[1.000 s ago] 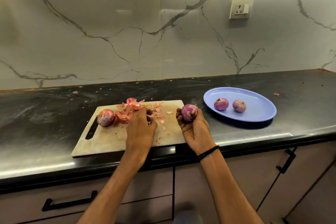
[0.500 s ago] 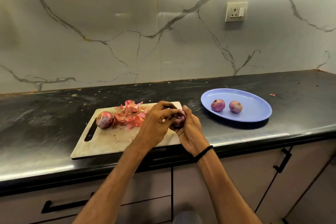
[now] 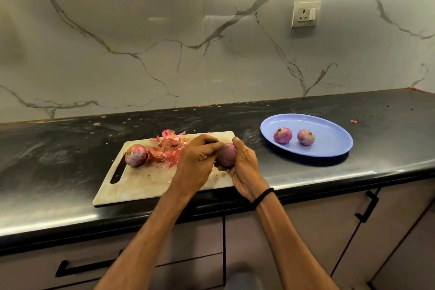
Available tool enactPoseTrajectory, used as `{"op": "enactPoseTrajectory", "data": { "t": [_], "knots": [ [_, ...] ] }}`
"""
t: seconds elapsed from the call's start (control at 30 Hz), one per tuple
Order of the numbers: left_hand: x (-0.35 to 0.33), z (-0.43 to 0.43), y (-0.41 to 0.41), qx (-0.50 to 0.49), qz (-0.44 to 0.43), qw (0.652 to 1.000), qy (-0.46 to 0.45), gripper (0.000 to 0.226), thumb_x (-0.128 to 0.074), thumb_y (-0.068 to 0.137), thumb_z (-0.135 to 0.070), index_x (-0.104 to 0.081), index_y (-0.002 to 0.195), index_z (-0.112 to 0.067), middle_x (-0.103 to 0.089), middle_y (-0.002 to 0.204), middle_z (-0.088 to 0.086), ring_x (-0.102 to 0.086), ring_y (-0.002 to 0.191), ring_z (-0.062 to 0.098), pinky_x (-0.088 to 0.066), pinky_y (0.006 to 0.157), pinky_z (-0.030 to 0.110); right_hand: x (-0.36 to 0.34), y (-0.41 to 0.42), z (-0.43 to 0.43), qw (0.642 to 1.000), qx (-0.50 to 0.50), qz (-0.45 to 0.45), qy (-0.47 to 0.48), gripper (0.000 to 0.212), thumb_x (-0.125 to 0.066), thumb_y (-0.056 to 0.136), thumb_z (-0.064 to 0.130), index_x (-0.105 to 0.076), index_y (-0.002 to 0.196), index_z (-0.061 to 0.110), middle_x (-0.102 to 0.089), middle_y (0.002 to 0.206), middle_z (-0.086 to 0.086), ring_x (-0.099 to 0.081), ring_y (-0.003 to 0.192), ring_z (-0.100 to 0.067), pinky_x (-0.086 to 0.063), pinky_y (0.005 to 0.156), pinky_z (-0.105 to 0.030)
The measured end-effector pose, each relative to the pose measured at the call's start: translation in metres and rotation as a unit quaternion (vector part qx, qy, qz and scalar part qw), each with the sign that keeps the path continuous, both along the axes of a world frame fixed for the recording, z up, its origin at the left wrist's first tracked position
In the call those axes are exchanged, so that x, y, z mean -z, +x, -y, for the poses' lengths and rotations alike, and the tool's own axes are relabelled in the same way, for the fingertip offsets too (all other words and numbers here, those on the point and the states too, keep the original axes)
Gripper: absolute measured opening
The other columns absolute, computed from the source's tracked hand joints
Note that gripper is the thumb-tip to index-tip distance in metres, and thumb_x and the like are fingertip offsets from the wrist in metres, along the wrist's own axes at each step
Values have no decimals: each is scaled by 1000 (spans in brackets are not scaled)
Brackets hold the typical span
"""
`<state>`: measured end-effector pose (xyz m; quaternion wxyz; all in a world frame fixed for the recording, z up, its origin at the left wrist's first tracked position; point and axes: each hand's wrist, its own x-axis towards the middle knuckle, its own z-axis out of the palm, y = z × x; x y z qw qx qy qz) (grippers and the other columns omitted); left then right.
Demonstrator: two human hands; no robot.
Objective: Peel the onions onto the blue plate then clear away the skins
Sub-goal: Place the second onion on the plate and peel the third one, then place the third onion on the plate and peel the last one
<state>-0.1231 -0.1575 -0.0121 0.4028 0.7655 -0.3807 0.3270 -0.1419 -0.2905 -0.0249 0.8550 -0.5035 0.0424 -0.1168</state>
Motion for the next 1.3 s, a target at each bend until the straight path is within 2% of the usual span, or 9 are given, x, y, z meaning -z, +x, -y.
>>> {"op": "enactPoseTrajectory", "data": {
  "t": [0.27,0.53,0.7,0.8,0.87,0.97,1.03,1.2,1.3],
  "knots": [
    [10,6,-8,-68,38,996,44,30,-69,82,12,-70,110,4,-68,102,14,-63,94,22,-54,85,26,-1,0,-1,998,12,-16,52,34,-50,103,33,-62,102,2,-68,84,-17,-67,62,-22,-55,48,-30],
    [15,-3,-15,-104,1,994,39,26,-75,79,9,-73,104,3,-71,95,13,-64,87,21,-54,77,27,-8,-3,15,966,24,-26,255,38,-48,104,32,-53,109,-5,-64,81,-24,-64,64,-26,-55,49,-26],
    [16,-12,-4,-137,-69,986,66,36,-69,86,7,-69,119,-7,-73,95,10,-63,79,18,-55,70,28,-8,-2,29,967,78,21,243,28,-61,97,31,-59,106,4,-61,105,-20,-65,86,-30,-62,68,-39],
    [11,-9,0,-176,-90,977,82,48,-68,89,-2,-58,134,-14,-69,76,5,-55,59,16,-54,55,36,-7,-2,59,972,163,64,155,24,-65,95,29,-60,106,8,-63,104,-12,-64,91,-25,-60,79,-43],
    [6,-3,2,-204,-109,969,87,55,-70,91,-14,-51,142,-13,-69,76,5,-54,58,16,-55,57,36,-8,-7,86,961,270,62,-7,23,-69,92,33,-58,99,14,-66,92,-1,-64,84,-15,-57,81,-37],
    [3,5,3,-242,-140,955,99,66,-70,92,-26,-40,149,-12,-60,68,2,-54,60,15,-52,59,33,-9,-14,130,880,384,-2,-280,41,-76,84,46,-56,105,16,-65,105,-6,-64,91,-16,-50,75,-21],
    [4,7,3,-250,-149,952,99,69,-69,90,-17,-38,151,-11,-55,67,0,-53,64,16,-52,62,34,-6,-13,153,825,413,-29,-385,48,-79,82,41,-56,112,11,-62,108,-9,-59,95,-19,-45,77,-22],
    [9,7,-1,-251,-136,954,94,72,-65,84,-4,-37,151,-7,-65,85,14,-58,84,28,-55,83,46,7,-7,172,748,396,-73,-528,39,-82,81,17,-58,110,5,-57,110,-18,-54,95,-27,-35,75,-23],
    [10,5,-4,-244,-131,956,93,70,-63,86,-5,-37,151,-6,-66,86,13,-59,83,29,-55,82,46,10,-6,169,700,396,-69,-590,25,-79,82,13,-63,99,5,-61,100,-19,-56,97,-36,-47,90,-43]
  ]
}}
